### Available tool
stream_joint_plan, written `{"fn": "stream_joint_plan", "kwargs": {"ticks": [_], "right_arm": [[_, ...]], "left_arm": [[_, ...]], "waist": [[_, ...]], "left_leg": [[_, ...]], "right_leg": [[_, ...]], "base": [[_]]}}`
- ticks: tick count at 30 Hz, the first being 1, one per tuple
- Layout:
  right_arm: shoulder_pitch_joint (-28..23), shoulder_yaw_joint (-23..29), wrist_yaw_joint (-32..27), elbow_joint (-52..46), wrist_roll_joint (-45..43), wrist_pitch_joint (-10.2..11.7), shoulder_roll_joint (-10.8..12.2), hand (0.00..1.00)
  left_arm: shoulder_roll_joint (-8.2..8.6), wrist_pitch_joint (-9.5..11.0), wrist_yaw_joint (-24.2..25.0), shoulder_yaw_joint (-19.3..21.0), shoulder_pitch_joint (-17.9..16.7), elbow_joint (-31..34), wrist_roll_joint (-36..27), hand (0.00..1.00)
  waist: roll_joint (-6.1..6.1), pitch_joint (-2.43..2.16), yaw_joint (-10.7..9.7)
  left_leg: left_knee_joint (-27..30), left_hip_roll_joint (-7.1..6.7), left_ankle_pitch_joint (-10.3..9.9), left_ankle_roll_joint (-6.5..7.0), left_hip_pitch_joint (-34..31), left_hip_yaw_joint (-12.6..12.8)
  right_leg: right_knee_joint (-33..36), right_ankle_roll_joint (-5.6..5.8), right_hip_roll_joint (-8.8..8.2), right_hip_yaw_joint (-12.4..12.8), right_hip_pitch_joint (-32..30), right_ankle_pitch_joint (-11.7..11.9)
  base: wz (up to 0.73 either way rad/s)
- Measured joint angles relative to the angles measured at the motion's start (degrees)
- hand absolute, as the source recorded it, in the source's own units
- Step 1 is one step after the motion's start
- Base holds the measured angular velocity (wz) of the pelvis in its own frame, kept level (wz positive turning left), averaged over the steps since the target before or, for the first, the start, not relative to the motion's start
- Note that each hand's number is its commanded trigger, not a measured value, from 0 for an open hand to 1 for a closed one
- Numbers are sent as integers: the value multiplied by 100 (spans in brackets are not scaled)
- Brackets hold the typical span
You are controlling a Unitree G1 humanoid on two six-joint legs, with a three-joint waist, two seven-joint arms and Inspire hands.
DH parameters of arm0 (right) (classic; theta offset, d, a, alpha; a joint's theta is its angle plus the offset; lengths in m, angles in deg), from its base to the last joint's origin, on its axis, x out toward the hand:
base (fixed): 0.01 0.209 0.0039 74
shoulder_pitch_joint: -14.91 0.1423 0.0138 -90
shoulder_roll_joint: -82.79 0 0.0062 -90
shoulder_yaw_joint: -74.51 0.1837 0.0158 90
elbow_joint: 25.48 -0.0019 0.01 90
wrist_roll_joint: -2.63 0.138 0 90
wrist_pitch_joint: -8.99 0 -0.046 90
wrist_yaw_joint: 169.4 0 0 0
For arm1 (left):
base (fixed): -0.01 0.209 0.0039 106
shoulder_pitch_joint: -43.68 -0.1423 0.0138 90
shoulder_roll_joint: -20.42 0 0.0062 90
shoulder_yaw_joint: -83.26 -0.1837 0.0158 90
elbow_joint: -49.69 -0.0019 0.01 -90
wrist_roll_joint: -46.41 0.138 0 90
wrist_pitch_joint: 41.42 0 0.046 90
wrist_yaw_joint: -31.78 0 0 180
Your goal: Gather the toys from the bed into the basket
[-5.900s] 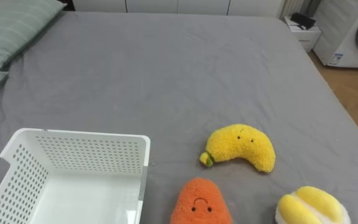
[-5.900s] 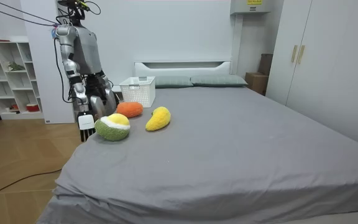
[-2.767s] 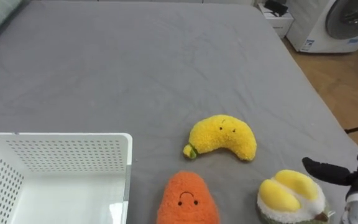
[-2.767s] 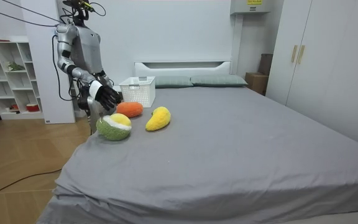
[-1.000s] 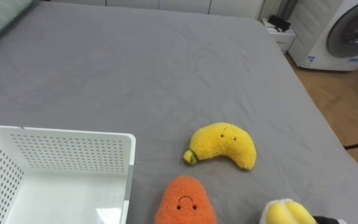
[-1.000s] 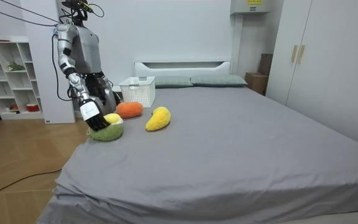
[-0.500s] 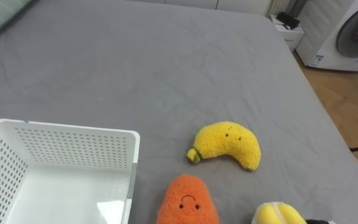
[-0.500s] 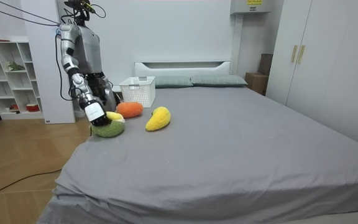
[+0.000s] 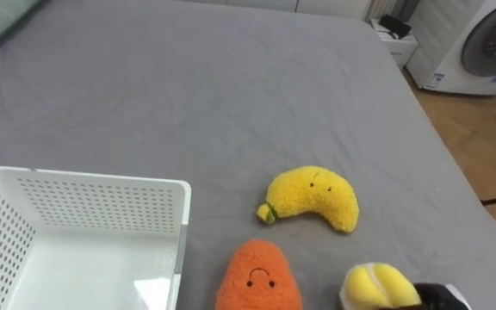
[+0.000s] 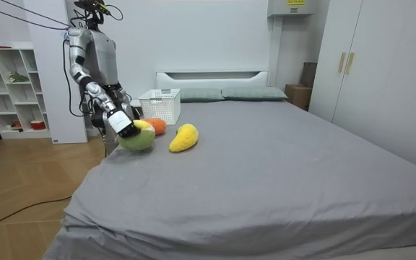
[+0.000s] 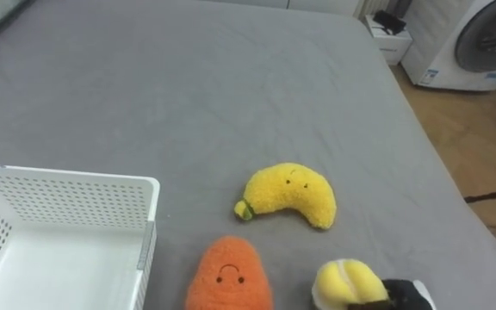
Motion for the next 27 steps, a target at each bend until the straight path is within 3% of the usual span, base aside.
{"fn": "stream_joint_plan", "kwargs": {"ticks": [10,17,19,22,27], "right_arm": [[-66,-158,11,-2347,-30,-7,0,100],[-60,-158,17,-2786,-3,-12,0,100],[-54,-169,19,-2982,-26,-90,0,100],[60,-272,19,-3091,-32,-130,0,100],[310,-491,88,-3237,-94,-158,-2,100]], "left_arm": [[23,-3,3,4,34,5,3,0],[26,-33,1,25,41,19,4,0],[42,-51,2,19,78,25,7,0],[82,-86,2,-2,99,26,13,0],[103,-82,2,-54,115,73,16,0]], "waist": [[-10,-6,20],[14,-7,38],[49,-17,160],[93,-42,189],[125,-38,292]], "left_leg": [[21,6,2,-2,-30,0],[31,6,2,-1,-25,-4],[45,7,2,0,-45,25],[47,6,2,0,-9,34],[67,9,2,0,-16,30]], "right_leg": [[-3,0,5,10,8,0],[40,-1,1,14,6,0],[88,0,4,66,-45,0],[97,-1,3,70,-14,1],[103,-3,-4,30,-17,2]], "base": [[0],[0],[-9],[-2],[1]]}}
